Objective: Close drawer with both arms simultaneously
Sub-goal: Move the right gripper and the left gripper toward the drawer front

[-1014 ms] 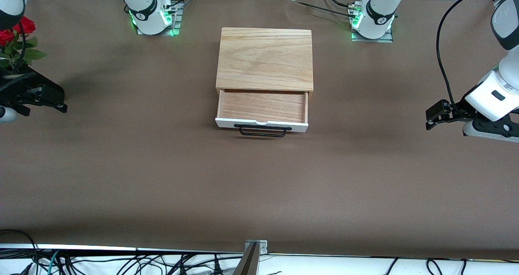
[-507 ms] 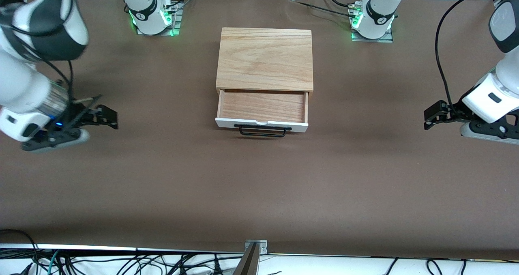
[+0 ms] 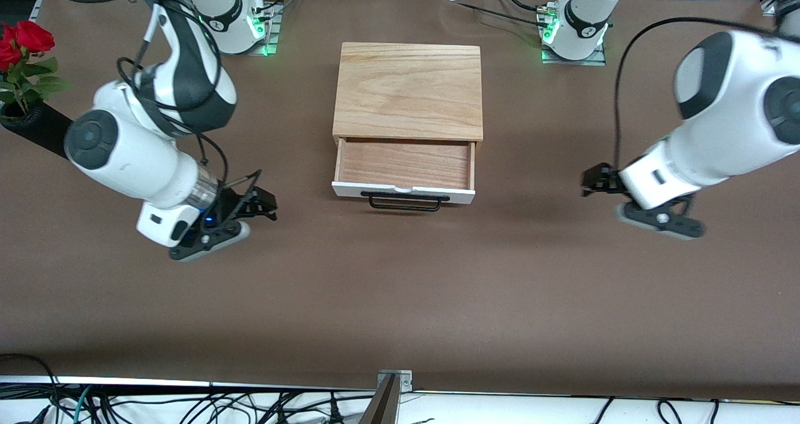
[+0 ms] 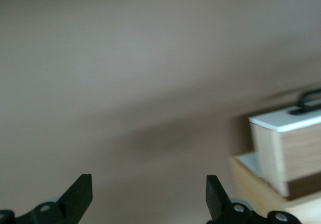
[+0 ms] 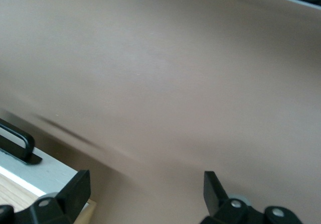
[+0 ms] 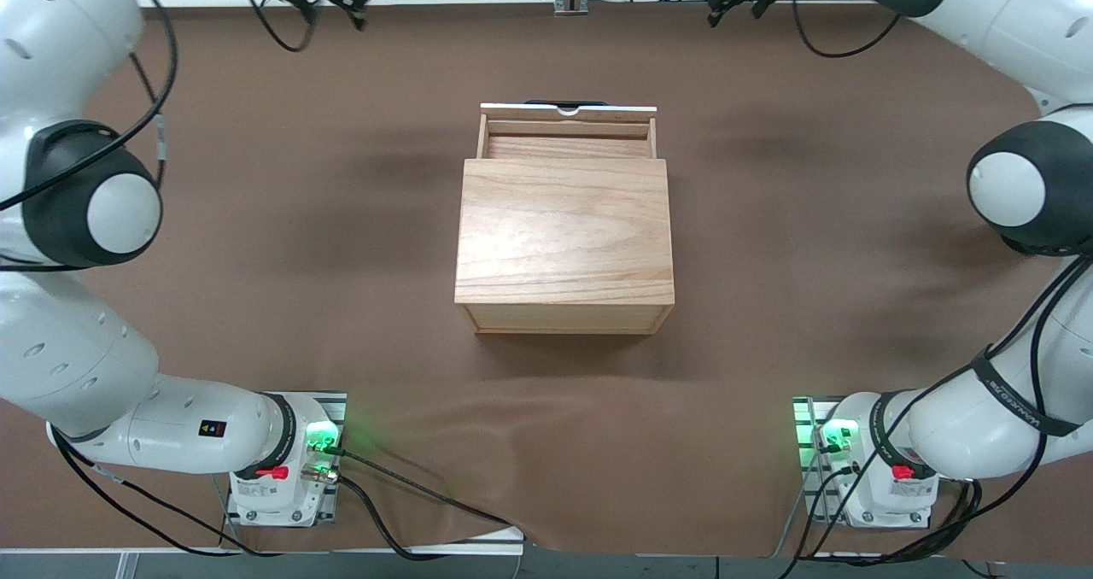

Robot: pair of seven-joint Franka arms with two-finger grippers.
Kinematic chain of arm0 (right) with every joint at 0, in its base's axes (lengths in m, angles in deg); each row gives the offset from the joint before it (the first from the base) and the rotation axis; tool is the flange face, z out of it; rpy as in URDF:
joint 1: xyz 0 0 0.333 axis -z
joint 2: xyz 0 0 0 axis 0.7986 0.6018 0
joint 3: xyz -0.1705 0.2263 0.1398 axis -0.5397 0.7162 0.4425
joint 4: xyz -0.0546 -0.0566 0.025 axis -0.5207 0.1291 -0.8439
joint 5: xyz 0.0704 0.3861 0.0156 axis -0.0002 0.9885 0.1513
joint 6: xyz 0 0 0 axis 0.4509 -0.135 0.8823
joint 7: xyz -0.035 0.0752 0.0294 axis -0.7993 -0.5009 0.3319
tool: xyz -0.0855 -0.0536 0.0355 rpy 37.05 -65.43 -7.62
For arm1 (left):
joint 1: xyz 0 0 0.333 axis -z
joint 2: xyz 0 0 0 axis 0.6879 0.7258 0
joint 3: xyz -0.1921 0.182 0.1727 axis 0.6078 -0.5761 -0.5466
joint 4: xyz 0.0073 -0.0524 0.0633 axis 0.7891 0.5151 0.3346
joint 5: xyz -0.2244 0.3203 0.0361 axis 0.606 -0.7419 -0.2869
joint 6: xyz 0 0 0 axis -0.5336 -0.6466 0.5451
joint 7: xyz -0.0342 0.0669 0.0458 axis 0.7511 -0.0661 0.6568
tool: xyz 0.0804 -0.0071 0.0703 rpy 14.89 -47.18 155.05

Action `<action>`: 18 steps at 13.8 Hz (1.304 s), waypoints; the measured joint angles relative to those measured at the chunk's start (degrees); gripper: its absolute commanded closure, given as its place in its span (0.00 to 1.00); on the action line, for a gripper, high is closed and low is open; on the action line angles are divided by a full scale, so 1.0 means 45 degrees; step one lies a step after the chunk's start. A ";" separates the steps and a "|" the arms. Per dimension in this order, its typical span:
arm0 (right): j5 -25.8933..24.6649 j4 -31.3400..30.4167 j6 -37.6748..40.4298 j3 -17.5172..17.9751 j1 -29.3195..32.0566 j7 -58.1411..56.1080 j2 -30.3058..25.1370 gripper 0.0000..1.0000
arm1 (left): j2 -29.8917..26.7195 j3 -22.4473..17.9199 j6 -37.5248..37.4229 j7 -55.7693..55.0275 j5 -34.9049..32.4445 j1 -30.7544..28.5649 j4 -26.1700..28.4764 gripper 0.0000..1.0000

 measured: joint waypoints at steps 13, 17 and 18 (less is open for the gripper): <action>0.1885 0.0019 -0.1613 0.0004 -0.2380 0.0177 0.2175 0.00 | 0.3523 0.0076 0.5966 -0.3427 0.2903 0.3362 -0.0092 0.00; 0.2165 0.0020 -0.1551 0.0001 -0.2524 0.0397 0.2263 0.00 | 0.3840 0.0118 0.6073 -0.3520 0.3050 0.3925 -0.0095 0.00; 0.2180 0.0020 -0.1436 -0.0005 -0.2524 0.0404 0.2264 0.00 | 0.3852 0.0120 0.6060 -0.3550 0.3055 0.4041 -0.0095 0.00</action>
